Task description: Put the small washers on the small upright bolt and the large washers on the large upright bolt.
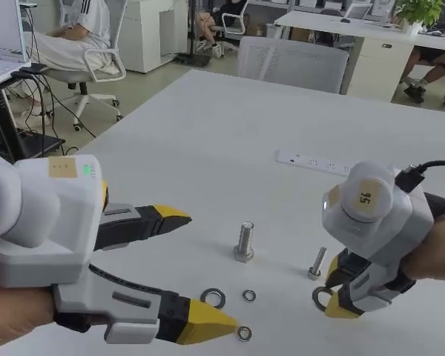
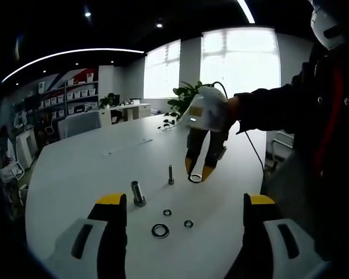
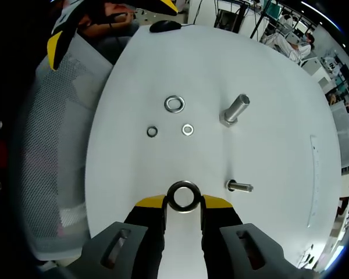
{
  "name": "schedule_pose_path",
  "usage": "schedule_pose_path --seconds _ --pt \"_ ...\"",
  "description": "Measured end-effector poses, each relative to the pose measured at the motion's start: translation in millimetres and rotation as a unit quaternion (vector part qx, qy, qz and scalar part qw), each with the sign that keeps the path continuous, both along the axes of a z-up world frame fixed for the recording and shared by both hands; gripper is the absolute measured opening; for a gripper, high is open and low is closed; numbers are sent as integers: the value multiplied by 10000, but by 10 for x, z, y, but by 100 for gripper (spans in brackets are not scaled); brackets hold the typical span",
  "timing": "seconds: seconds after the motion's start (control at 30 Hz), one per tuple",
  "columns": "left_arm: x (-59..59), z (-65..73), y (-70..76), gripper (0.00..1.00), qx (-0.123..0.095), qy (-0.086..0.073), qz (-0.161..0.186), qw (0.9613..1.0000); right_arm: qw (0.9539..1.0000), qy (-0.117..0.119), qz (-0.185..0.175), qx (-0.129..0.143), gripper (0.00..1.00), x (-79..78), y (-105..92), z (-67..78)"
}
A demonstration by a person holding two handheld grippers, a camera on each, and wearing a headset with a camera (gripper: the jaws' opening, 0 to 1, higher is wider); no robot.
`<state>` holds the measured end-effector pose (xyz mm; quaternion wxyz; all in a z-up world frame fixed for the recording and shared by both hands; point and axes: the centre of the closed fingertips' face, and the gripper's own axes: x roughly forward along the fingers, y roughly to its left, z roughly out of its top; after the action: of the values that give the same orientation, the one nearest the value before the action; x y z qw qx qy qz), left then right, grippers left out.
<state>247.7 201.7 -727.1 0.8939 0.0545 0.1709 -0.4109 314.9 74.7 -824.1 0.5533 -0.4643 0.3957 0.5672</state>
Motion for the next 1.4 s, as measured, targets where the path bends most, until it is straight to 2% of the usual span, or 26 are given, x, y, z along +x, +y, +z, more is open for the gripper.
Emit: schedule_pose_path --seconds 0.3,0.47,0.7,0.9,1.1,1.4 --pt "52 -54 138 82 31 17 45 10000 10000 -53 40 47 24 -9 39 121" --pt "54 -76 150 82 20 30 54 10000 9999 -104 67 43 24 1 53 173" --pt "71 -98 191 82 11 40 89 10000 9997 -219 113 63 24 65 97 319" --pt "92 -99 204 82 38 20 89 10000 9992 -315 209 140 24 106 218 484" --pt "114 -129 217 82 70 42 84 9999 9982 -465 337 158 24 215 336 615" --pt "178 -151 224 82 58 71 55 9999 9966 -597 526 205 24 381 606 732"
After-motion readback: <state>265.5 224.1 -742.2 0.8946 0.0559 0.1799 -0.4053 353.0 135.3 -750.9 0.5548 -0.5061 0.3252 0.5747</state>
